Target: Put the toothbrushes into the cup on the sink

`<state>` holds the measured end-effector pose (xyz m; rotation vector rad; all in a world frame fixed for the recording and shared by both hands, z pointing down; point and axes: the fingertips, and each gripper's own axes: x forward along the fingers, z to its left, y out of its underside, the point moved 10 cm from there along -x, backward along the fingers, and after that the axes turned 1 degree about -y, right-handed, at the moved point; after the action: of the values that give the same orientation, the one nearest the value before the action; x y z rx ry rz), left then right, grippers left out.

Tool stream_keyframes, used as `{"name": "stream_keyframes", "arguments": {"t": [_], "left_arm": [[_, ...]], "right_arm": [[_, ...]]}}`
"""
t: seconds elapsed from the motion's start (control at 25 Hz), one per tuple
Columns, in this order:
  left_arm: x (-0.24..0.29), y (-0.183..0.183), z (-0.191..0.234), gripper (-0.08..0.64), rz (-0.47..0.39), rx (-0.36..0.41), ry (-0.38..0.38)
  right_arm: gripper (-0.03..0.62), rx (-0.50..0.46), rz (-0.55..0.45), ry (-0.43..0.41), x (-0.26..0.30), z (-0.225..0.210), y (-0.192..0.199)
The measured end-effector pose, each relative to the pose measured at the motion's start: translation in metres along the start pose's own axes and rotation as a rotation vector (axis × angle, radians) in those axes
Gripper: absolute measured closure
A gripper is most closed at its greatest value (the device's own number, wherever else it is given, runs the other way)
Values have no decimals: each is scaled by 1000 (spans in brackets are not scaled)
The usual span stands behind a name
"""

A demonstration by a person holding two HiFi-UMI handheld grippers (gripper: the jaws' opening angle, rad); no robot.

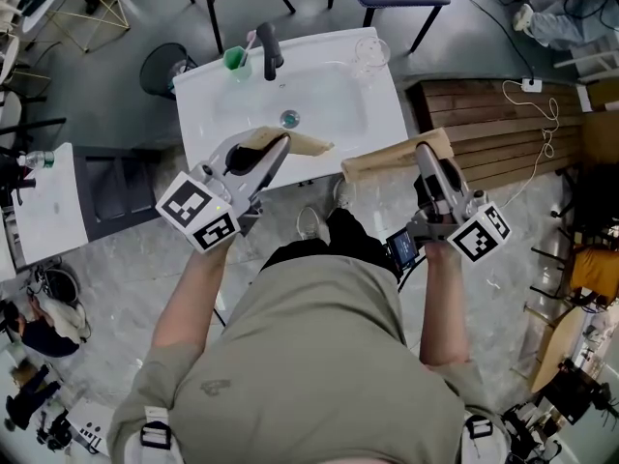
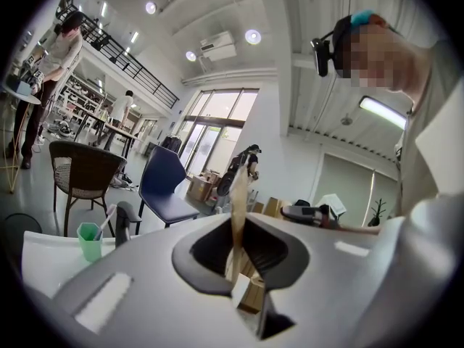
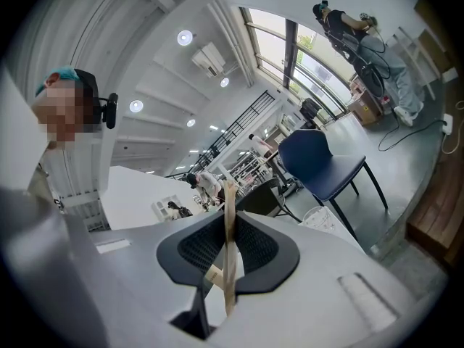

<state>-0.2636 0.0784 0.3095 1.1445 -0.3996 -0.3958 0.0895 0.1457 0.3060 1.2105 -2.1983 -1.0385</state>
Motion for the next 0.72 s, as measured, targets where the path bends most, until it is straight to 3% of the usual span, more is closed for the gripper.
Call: {"name": "stream_keyframes", "arguments": {"t": [0.72], "left_arm": [[67,-16,30,526,20,0,-50]], "right_arm": [[537,17,36,-50,51,-68,-43]]}}
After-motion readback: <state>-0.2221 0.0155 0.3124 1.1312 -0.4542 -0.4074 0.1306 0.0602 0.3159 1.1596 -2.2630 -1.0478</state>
